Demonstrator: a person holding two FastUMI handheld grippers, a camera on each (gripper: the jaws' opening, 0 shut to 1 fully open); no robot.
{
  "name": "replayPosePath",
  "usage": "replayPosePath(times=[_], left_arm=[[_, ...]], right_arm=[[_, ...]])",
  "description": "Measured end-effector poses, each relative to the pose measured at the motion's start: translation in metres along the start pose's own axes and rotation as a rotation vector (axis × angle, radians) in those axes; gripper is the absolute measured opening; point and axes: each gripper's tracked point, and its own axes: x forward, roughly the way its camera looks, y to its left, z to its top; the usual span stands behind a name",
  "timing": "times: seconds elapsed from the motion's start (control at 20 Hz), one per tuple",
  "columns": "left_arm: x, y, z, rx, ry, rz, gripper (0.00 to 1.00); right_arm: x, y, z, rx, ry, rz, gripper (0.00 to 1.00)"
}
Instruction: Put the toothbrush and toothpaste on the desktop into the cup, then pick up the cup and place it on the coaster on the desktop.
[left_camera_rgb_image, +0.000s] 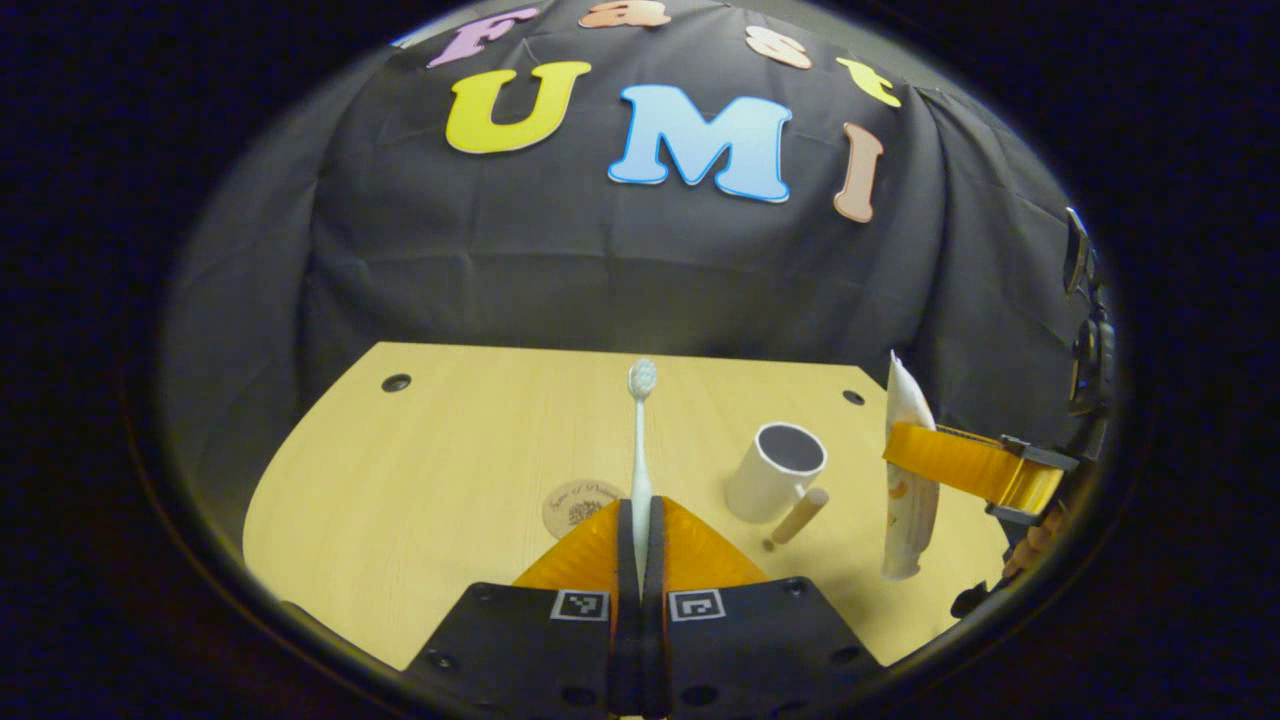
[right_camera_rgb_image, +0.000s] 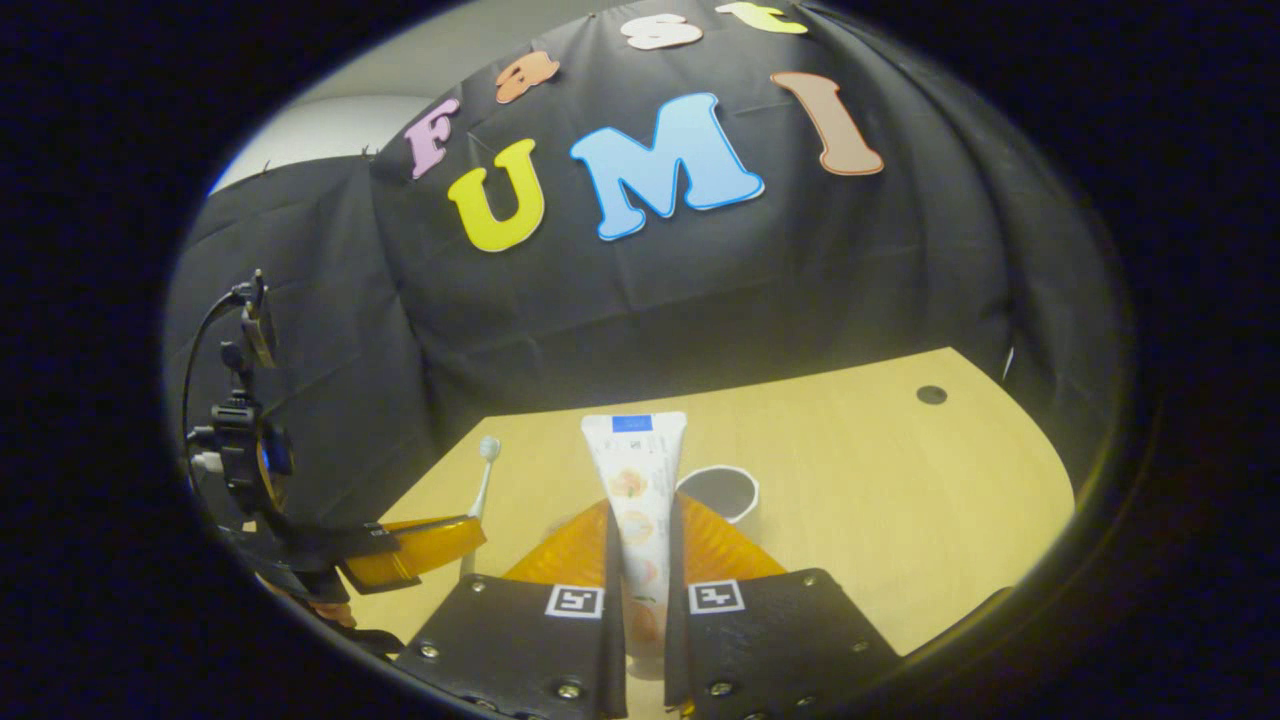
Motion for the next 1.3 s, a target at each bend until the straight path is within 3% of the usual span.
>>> replayPosePath(times=[0.35, 0.65, 0.8, 1.3], left_arm=[[0.016, -0.014, 0.051, 0.007, -0.148, -0.032, 0.08], [0.02, -0.02, 0.068, -0.01, -0.227, -0.051, 0.07], [0.023, -0.019, 0.07, -0.034, -0.244, -0.046, 0.07], [0.028, 0.003, 0.06, -0.064, -0.209, 0.001, 0.07]], right_arm=[[0.037, -0.006, 0.052, -0.019, -0.157, 0.024, 0.16], [0.077, -0.018, 0.074, -0.017, -0.248, 0.029, 0.16], [0.098, -0.028, 0.073, -0.036, -0.272, 0.006, 0.16], [0.143, -0.051, 0.031, -0.134, -0.193, -0.043, 0.16]])
